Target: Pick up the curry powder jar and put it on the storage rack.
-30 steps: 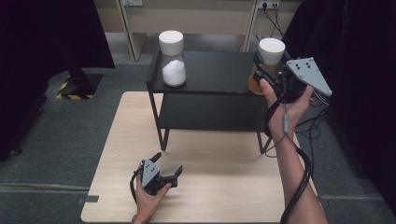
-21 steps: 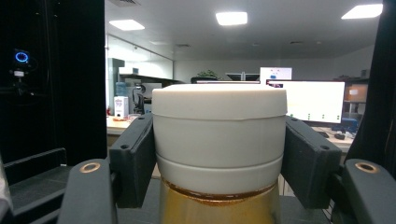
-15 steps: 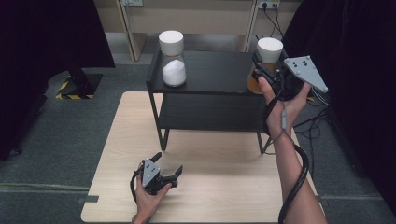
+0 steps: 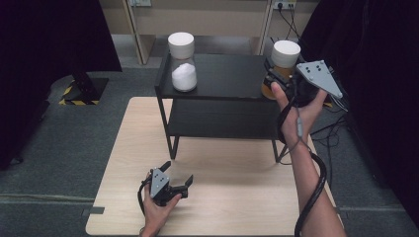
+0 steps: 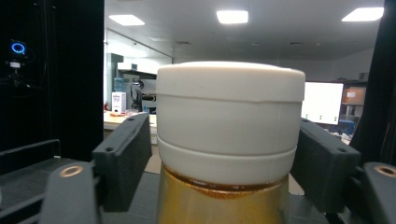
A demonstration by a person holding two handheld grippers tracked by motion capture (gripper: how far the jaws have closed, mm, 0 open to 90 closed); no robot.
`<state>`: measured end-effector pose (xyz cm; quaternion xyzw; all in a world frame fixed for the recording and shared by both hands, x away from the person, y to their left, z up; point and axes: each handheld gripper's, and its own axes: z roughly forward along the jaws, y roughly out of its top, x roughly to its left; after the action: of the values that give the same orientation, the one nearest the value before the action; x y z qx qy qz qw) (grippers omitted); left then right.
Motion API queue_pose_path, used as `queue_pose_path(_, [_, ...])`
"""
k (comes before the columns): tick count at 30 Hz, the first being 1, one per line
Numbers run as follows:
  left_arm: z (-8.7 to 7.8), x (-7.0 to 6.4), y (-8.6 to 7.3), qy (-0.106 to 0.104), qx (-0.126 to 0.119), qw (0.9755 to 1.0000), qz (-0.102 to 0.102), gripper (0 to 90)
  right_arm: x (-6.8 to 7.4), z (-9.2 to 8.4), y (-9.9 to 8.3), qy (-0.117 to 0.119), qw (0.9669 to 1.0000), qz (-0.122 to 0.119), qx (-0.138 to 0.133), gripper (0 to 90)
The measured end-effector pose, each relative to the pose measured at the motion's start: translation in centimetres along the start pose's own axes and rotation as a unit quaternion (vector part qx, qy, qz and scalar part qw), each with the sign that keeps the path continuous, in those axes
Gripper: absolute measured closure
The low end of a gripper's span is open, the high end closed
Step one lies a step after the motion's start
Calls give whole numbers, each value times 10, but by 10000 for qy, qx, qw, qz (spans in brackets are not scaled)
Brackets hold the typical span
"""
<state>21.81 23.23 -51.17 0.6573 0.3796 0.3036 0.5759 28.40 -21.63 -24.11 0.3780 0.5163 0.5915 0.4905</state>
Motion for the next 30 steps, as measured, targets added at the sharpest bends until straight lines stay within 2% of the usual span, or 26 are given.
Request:
queue_pose_path(3, [0, 0, 0, 0, -5, 10000, -10, 17, 1, -2, -1, -10, 10000, -17, -27, 159])
queue_pose_path(8, [0, 0, 0, 6, -14, 10000, 1, 17, 7, -11, -1, -102, 9993, -337, -115, 64])
queue_pose_path(11, [0, -1, 0, 17, -7, 10000, 5, 17, 5, -18, -2, -100, 9990, -402, -150, 59])
queue_pose_path(18, [0, -1, -1, 17, -22, 10000, 4, 18, -8, -36, -15, 14, 9994, -303, -137, 54])
queue_pose_path(25, [-1, 0, -2, 19, -53, 10000, -27, 17, -17, -58, -39, 4, 9991, -399, -148, 57])
queue_pose_path(30, [-1, 0, -2, 17, -59, 10000, -24, 16, -24, -72, -59, 8, 9992, -381, -132, 68])
